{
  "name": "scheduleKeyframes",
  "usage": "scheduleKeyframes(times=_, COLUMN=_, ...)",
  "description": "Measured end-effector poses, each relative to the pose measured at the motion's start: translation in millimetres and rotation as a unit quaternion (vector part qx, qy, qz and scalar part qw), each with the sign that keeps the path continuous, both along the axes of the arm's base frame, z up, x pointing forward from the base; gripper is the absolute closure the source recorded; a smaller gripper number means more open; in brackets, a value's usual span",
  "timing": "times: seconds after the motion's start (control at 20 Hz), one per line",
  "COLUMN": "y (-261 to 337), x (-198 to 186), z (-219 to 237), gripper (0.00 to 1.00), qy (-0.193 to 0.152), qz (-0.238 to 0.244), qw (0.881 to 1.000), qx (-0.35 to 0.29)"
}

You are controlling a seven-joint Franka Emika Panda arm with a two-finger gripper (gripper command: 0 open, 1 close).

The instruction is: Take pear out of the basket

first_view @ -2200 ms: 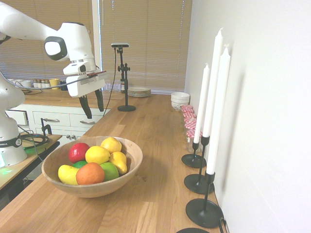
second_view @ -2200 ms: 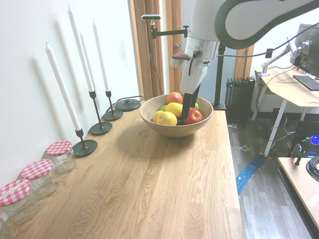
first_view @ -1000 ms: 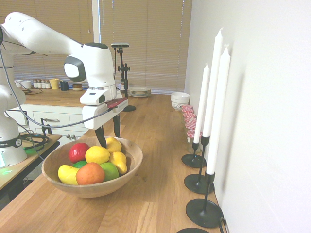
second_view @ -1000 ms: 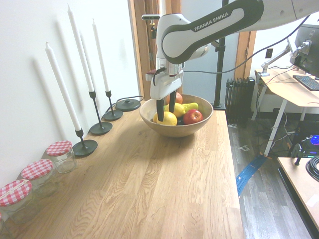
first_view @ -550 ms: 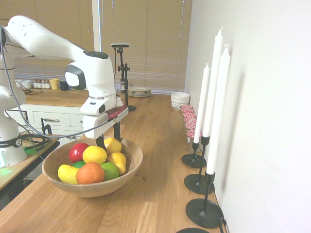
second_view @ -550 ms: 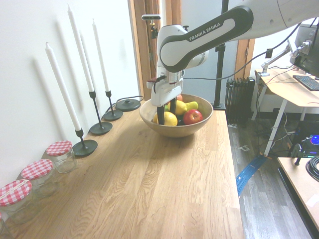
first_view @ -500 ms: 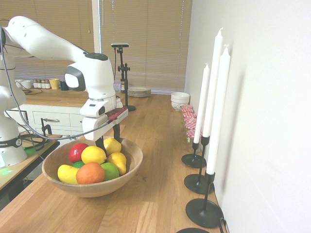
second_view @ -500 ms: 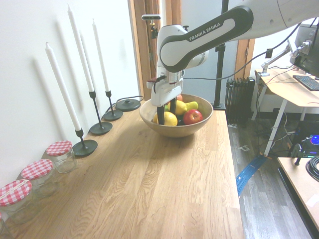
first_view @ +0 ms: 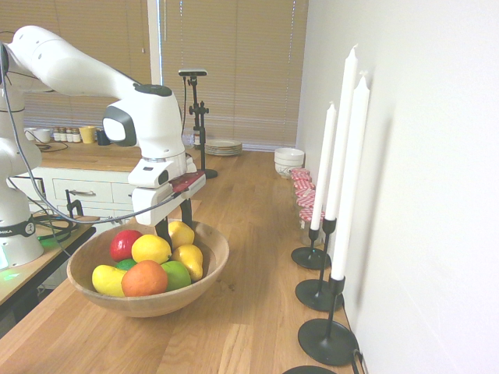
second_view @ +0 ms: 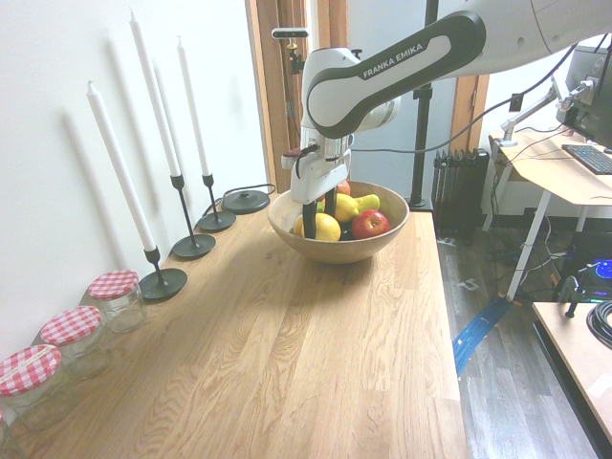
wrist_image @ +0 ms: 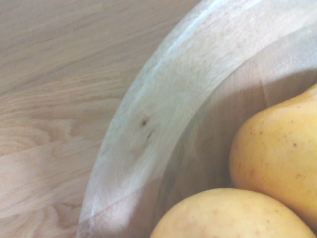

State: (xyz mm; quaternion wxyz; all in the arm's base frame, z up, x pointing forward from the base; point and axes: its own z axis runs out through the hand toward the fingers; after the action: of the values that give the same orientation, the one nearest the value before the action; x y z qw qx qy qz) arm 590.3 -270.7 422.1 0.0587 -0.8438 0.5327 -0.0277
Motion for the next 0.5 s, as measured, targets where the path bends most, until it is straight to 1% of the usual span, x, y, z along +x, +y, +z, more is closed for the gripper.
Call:
scheduleKeyframes(times=0.1, y=1, x=0, z=7, gripper=1.00, qy=-0.005, qz=0.001, qw=1.000, qx=-0.001)
scheduleKeyframes(times=0.2, y=7, x=0, z=28, gripper=1.00, qy=-0.020, qz=0.006, qw=1.000, qx=-0.004)
scheduleKeyframes(times=0.35, y=32, x=-2, z=85, gripper=1.00, qy=-0.050, qz=0.026, qw=0.998, qx=-0.009)
scheduleKeyframes(times=0.5, y=71, x=-6, z=141, gripper=1.00, qy=-0.073, qz=0.048, qw=0.996, qx=-0.018)
